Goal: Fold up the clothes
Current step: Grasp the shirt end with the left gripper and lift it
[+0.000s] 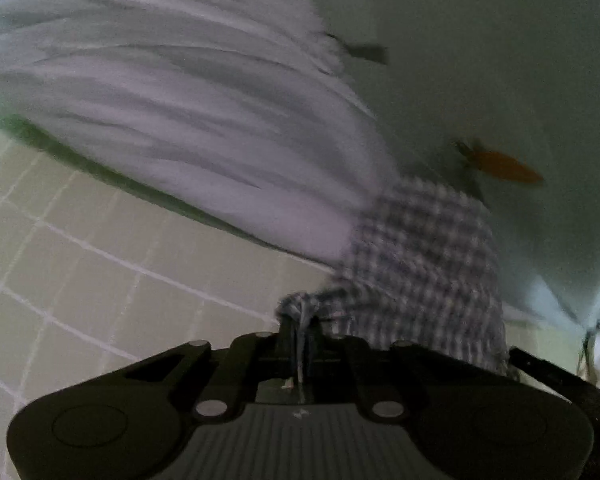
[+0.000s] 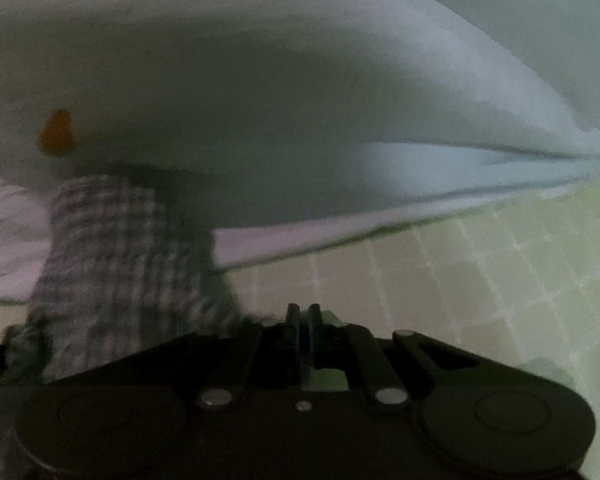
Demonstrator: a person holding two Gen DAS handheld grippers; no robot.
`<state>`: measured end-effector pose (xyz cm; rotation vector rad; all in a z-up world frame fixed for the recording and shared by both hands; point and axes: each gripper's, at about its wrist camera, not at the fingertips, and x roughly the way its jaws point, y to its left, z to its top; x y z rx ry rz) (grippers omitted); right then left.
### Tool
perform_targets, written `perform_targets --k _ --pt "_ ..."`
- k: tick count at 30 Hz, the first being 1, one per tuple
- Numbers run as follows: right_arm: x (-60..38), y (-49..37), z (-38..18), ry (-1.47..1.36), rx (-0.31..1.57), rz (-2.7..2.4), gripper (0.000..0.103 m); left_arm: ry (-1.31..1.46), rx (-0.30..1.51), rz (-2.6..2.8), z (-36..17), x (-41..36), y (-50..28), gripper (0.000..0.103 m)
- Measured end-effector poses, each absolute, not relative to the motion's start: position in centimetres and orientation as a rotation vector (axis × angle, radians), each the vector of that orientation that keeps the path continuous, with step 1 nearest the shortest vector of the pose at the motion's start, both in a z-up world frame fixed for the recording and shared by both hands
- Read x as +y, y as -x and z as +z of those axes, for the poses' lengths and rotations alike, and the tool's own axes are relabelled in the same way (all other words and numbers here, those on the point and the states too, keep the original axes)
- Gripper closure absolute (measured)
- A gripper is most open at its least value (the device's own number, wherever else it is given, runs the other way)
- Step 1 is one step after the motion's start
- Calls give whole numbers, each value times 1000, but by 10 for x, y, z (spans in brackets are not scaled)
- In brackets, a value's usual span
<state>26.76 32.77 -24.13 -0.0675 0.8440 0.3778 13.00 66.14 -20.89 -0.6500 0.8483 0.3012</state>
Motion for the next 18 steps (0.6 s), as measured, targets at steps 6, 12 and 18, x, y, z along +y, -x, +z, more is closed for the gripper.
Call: perform_targets --k 6,12,18 --pt "302 -242 -192 52 739 400 60 492 740 451 -155 659 -97 42" --pt "276 -150 -181 -1 808 468 72 581 828 314 -153 626 -37 42" --pt "260 -76 -194 -27 953 489 75 619 977 143 -173 566 27 54"
